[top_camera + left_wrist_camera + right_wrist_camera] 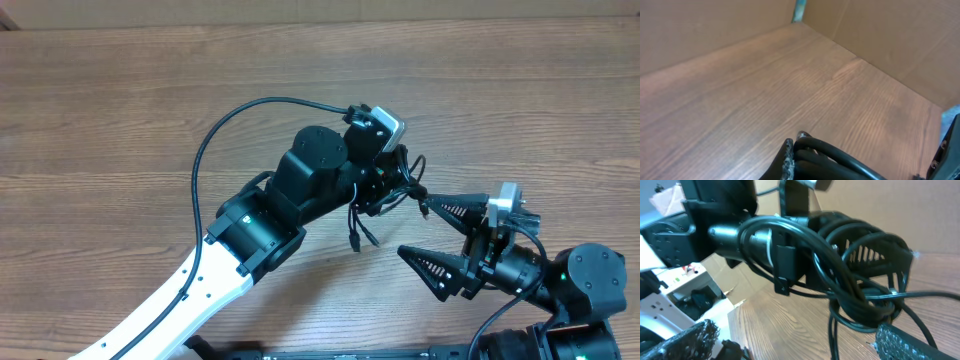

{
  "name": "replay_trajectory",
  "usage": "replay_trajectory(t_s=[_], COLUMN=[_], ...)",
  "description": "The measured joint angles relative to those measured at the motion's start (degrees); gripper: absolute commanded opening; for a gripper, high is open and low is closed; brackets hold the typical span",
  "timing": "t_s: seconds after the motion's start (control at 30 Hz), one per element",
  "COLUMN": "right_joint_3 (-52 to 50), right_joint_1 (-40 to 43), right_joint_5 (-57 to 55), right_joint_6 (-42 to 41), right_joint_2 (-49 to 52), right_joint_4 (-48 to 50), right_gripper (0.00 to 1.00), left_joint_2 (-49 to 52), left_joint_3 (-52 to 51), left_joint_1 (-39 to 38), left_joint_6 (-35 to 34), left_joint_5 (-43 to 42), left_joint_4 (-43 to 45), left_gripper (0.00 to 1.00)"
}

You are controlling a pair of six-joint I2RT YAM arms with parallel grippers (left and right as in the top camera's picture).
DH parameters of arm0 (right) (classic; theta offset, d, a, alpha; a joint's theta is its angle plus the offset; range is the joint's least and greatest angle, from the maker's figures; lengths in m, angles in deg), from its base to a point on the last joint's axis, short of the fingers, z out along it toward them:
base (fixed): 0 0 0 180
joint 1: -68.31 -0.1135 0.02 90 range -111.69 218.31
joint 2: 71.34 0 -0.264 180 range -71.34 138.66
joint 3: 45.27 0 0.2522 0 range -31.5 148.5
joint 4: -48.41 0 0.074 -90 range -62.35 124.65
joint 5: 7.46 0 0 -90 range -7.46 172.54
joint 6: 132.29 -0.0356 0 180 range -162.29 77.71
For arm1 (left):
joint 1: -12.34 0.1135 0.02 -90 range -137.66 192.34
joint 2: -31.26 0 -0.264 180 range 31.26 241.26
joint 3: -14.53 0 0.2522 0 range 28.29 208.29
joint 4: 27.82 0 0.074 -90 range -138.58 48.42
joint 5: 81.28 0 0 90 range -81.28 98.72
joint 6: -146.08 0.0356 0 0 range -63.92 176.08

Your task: Untangle cables

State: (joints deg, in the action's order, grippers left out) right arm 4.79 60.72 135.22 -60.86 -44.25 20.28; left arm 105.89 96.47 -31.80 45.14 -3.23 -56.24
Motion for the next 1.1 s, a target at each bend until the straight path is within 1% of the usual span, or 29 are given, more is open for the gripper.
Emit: replay_trajectory(t_s=[0.1,0.17,0.27,0.33,0.37,0.4,0.47,0.57,0.67,0.7,0.73,0.77,0.83,0.87,0.9,0.93,0.97,1.0,1.1], right_joint_3=[0.0,0.0,0.0,0.0,0.0,0.0,0.0,0.0,0.0,0.0,0.0,0.0,0.0,0.0,0.0,0.0,0.0,0.0,0.0], right_joint_1=[0.0,0.0,0.0,0.0,0.0,0.0,0.0,0.0,0.0,0.0,0.0,0.0,0.0,0.0,0.0,0.0,0.0,0.0,0.0], right_joint_5=[-1.1,-3.3,-7.5,-10.4,-11.2,-11.8,-12.3,-12.2,-12.2,-12.2,-12.2,-12.2,-12.2,-12.2,-12.2,-12.2,-12.2,-12.2,-12.2], right_joint_6=[-2.2,-4.3,-6.9,-8.4,-8.6,-8.7,-7.3,-2.0,4.3,5.0,6.4,6.6,6.6,6.6,6.5,6.6,6.6,6.5,6.1], right_joint_2=[0.0,0.0,0.0,0.0,0.0,0.0,0.0,0.0,0.0,0.0,0.0,0.0,0.0,0.0,0.0,0.0,0.0,0.0,0.0], right_joint_4=[-0.3,-1.3,-3.7,-5.0,-5.2,-5.3,-6.1,-8.9,-11.9,-11.9,-11.7,-11.6,-10.6,-10.5,-10.5,-10.5,-10.4,-10.4,-10.3], right_gripper=[1.0,1.0,1.0,1.0,1.0,1.0,1.0,1.0,1.0,1.0,1.0,1.0,1.0,1.0,1.0,1.0,1.0,1.0,1.0], left_joint_2=[0.0,0.0,0.0,0.0,0.0,0.0,0.0,0.0,0.0,0.0,0.0,0.0,0.0,0.0,0.0,0.0,0.0,0.0,0.0], left_joint_3=[0.0,0.0,0.0,0.0,0.0,0.0,0.0,0.0,0.0,0.0,0.0,0.0,0.0,0.0,0.0,0.0,0.0,0.0,0.0], left_joint_1=[0.0,0.0,0.0,0.0,0.0,0.0,0.0,0.0,0.0,0.0,0.0,0.0,0.0,0.0,0.0,0.0,0.0,0.0,0.0], left_joint_6=[-3.0,-7.1,-18.0,-27.2,-30.1,-34.8,-40.7,-49.4,-52.6,-52.2,-50.8,-48.2,-40.9,-36.8,-34.3,-31.6,-29.7,-27.0,-24.0], left_joint_5=[-0.1,2.0,10.3,16.8,18.4,20.6,22.6,23.3,22.0,21.4,20.9,20.5,20.4,20.3,20.3,20.3,20.3,20.3,21.5], left_joint_4=[-0.6,-2.2,-8.4,-12.9,-13.9,-15.4,-16.4,-16.5,-16.5,-16.5,-16.5,-16.6,-17.6,-17.7,-18.0,-17.9,-17.9,-17.9,-18.6], left_gripper=[0.04,0.04,0.04,0.04,0.04,0.04,0.04,0.04,0.04,0.08,0.29,0.41,0.63,0.72,0.78,0.89,0.95,0.96,1.0])
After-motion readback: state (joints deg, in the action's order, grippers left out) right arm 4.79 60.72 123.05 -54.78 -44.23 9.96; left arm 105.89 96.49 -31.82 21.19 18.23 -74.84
